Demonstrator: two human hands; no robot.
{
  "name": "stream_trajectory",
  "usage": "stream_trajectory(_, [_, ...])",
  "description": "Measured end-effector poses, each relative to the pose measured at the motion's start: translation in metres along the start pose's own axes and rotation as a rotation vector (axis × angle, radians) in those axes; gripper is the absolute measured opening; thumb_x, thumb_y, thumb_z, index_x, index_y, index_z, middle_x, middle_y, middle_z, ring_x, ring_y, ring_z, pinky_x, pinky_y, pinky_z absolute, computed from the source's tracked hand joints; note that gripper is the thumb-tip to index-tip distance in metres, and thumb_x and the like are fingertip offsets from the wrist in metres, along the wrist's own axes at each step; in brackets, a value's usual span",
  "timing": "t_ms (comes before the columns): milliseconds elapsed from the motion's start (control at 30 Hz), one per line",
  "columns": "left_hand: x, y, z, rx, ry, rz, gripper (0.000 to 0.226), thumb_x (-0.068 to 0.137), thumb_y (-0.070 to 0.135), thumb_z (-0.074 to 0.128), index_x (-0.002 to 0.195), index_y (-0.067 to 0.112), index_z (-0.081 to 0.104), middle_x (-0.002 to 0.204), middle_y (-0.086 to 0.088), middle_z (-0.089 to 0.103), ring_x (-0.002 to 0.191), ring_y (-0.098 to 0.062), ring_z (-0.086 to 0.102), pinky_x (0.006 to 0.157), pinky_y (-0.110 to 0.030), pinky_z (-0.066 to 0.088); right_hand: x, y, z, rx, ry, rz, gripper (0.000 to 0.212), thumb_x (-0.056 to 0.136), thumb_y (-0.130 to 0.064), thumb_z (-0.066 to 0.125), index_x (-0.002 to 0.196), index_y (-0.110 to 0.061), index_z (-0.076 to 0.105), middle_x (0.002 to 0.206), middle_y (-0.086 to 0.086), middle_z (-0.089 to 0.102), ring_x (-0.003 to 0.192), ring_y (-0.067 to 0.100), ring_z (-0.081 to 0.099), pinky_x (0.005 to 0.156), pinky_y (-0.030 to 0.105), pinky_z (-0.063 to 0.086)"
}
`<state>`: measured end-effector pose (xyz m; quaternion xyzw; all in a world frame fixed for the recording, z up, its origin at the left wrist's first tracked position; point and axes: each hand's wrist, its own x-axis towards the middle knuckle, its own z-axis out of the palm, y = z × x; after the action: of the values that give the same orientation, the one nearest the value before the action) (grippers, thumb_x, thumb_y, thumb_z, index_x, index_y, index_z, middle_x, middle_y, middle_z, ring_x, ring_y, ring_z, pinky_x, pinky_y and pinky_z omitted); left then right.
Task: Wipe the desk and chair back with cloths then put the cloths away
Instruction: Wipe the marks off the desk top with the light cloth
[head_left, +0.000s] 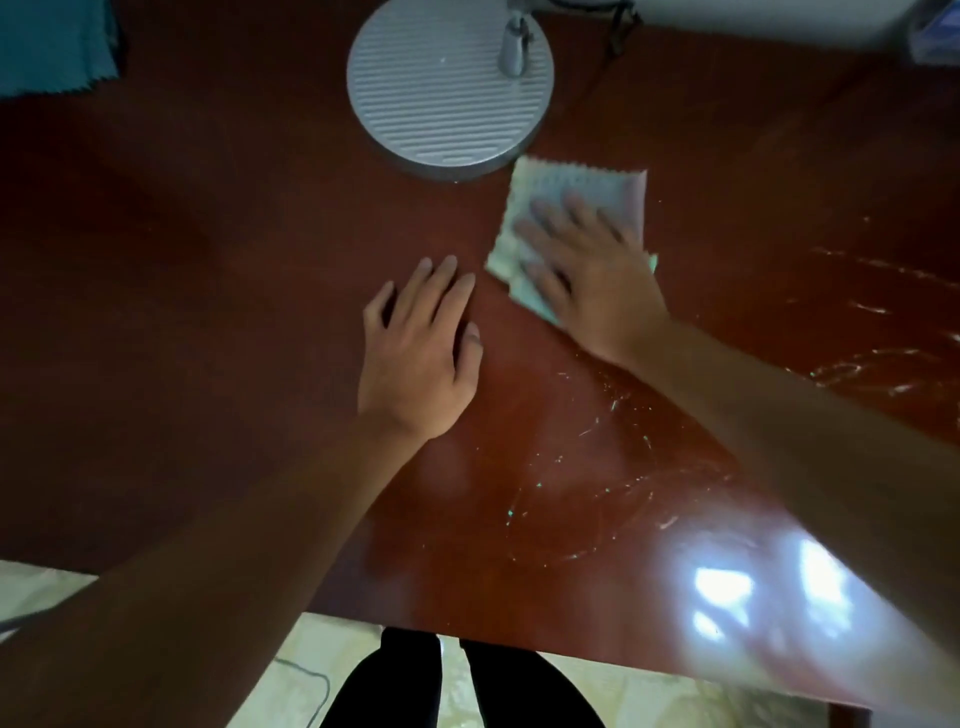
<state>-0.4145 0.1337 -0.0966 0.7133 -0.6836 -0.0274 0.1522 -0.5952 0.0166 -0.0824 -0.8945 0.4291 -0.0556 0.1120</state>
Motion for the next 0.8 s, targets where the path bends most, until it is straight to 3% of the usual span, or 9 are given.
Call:
stream_trajectory(133, [0.0,0.001,-0.002,-0.02,-0.015,-0.032,0.044,0.096,0.031,0.044,0.136,0.014,0.053,0.149,-0.004,0.048,0.143,-0.02,0.036,0.116,-0.046,0.025,-0.029,-0.005,-0.005,-0.019,-0.079,-0.168,0.046,0.105,-0.036,0.036,0.148,-0.022,0.043,0.155,0.002,0.039,0.149,0.028,0.026,0.119,0.047,0.022])
stream_trajectory(333, [0.001,0.0,-0.001,-0.021,0.032,-0.028,0.041,0.093,0.03,0.05,0.129,0.013,0.056,0.14,-0.005,0.053,0.135,-0.022,0.044,0.113,-0.046,0.03,0.039,0.004,-0.005,-0.004,-0.008,0.02,0.047,0.106,-0.036,0.033,0.15,-0.024,0.038,0.158,0.001,0.035,0.15,0.026,0.02,0.12,0.045,0.016])
stream_trajectory(467, [-0.001,0.0,-0.002,-0.024,0.033,-0.026,0.041,0.091,0.031,0.052,0.128,0.013,0.054,0.138,-0.006,0.053,0.133,-0.023,0.045,0.112,-0.047,0.031,-0.011,-0.026,0.009,0.007,0.006,-0.137,0.044,0.105,-0.035,0.036,0.146,-0.024,0.046,0.154,-0.001,0.041,0.148,0.026,0.028,0.119,0.046,0.021])
stream_trajectory(600, [0.0,0.001,-0.002,-0.021,0.025,-0.034,0.042,0.091,0.032,0.051,0.129,0.014,0.055,0.139,-0.005,0.053,0.134,-0.022,0.044,0.113,-0.047,0.029,0.006,0.009,-0.005,0.035,-0.062,-0.161,0.043,0.104,-0.031,0.043,0.146,-0.022,0.046,0.153,0.003,0.043,0.146,0.03,0.031,0.118,0.053,0.023])
stream_trajectory(733, [-0.001,0.001,-0.001,-0.01,0.038,-0.033,0.041,0.093,0.033,0.05,0.129,0.014,0.056,0.139,-0.005,0.053,0.134,-0.022,0.044,0.113,-0.046,0.029,0.032,0.06,-0.016,-0.148,-0.015,0.013,0.048,0.106,-0.04,0.028,0.151,-0.025,0.035,0.159,0.014,0.029,0.149,0.036,0.018,0.118,0.063,0.005])
stream_trajectory(800, [-0.001,0.001,-0.001,-0.016,0.044,-0.025,0.04,0.094,0.031,0.049,0.129,0.014,0.055,0.139,-0.006,0.053,0.134,-0.022,0.044,0.113,-0.046,0.029,0.032,0.064,-0.014,-0.137,0.003,0.091,0.049,0.106,-0.041,0.026,0.153,-0.027,0.032,0.161,0.016,0.023,0.151,0.036,0.012,0.12,0.056,-0.004])
